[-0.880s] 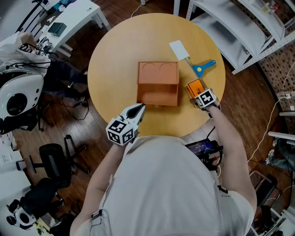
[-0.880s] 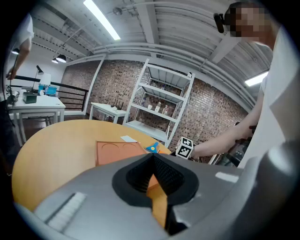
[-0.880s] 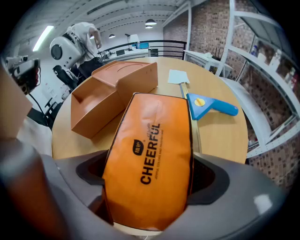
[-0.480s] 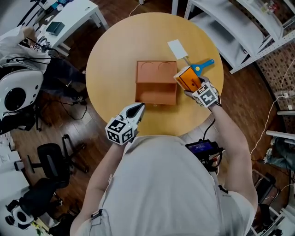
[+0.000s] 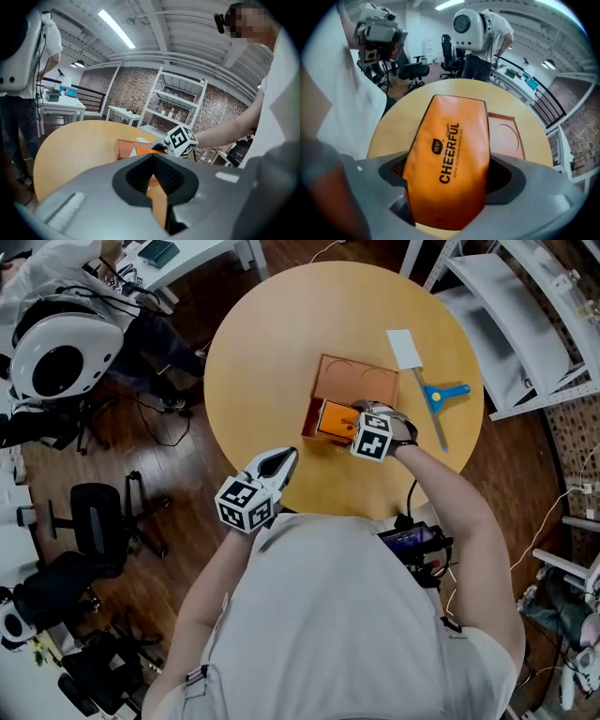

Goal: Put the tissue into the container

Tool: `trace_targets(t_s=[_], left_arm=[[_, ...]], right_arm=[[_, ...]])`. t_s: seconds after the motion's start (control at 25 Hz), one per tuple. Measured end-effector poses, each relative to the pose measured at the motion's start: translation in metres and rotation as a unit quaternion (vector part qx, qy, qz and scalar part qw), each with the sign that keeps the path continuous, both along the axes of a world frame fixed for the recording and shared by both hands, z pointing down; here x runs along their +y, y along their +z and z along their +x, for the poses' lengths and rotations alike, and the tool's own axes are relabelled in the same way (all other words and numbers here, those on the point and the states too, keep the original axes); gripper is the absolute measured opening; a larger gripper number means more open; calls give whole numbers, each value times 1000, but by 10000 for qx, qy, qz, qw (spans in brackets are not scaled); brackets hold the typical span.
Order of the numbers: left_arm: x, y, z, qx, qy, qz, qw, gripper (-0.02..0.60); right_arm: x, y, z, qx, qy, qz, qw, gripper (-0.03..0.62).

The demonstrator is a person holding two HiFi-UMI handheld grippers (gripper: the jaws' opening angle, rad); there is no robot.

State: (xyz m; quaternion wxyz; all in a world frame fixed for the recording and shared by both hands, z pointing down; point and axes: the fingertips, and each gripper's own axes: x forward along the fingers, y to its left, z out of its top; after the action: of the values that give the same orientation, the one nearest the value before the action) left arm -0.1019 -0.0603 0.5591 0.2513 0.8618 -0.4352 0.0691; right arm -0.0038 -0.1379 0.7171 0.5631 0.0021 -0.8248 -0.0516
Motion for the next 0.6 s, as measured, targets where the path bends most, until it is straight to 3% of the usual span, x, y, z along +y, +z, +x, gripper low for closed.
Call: trace_targets(t_s=[0.12,0.28,0.6], left_arm=[[9,3,-16,-9,-217,-43,9998,0],[17,6,-33,11,-373,-77,9993,0],[10,3,-25,67,-111,3,9999,0]], right_arm=[[0,22,-7,249,-69,-75,9996,445],[3,33,-16,220,-37,-300,9993,463],[6,0,-20,-511,224,-399,9976,469]])
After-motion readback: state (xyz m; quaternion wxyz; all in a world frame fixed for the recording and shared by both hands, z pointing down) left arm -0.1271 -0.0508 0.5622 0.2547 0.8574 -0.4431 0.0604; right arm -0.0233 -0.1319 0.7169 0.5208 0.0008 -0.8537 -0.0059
